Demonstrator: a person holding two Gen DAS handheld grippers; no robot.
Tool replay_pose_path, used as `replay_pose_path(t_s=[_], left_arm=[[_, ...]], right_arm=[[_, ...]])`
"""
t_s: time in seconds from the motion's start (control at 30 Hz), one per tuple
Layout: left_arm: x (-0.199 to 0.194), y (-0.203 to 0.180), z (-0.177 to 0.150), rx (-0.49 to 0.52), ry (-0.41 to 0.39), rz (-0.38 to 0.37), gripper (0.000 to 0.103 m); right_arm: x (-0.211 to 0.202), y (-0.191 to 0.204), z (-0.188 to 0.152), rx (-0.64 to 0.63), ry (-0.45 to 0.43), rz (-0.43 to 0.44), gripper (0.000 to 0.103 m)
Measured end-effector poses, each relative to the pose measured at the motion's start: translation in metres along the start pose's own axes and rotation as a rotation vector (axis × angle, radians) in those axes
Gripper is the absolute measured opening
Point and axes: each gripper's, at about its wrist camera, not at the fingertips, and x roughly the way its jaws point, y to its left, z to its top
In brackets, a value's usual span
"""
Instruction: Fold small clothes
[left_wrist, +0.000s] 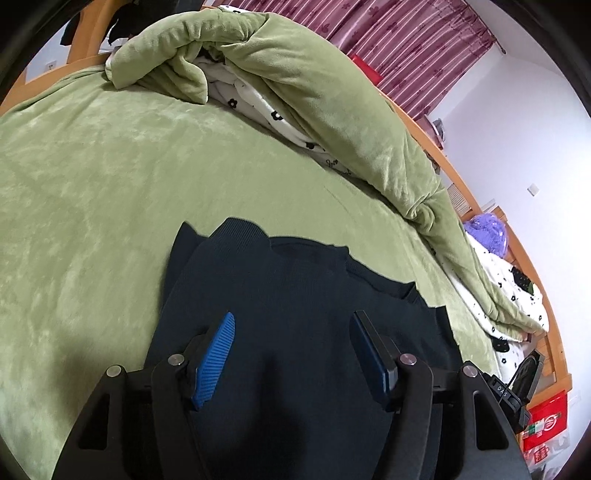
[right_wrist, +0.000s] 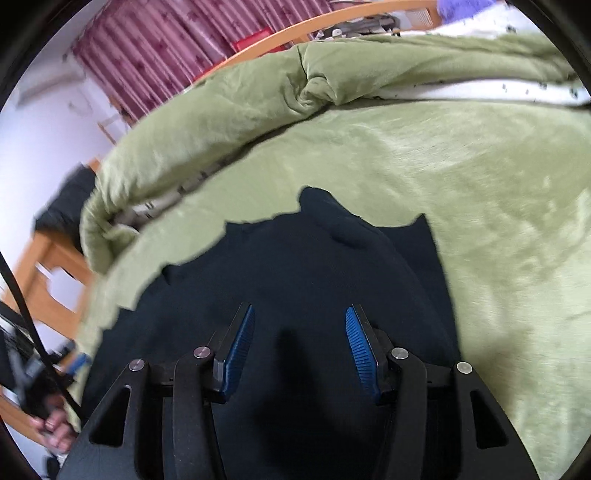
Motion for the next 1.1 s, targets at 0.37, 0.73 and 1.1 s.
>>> replay_pose_path(t_s=[0.37,0.73,1.1], left_arm=[[-0.050,0.005,-0.050,0.053,-0.034,0.056,0.063],[-0.097,0.028,-0.099,0.027,-0.045,0.066,0.063],[-0.114,0.070,-0.150,-0.071,0.001,0.081,0.063]], right_arm=[[-0.018,-0.007,-0.055,-0.140,0.038,-0.259,0.048],[-0.064,0.094,-0.112,-0.364,-0.026,-0.063,0.049],[-0.019,0.158,-0.159,-0.426,0.063,-0.003,0.050]])
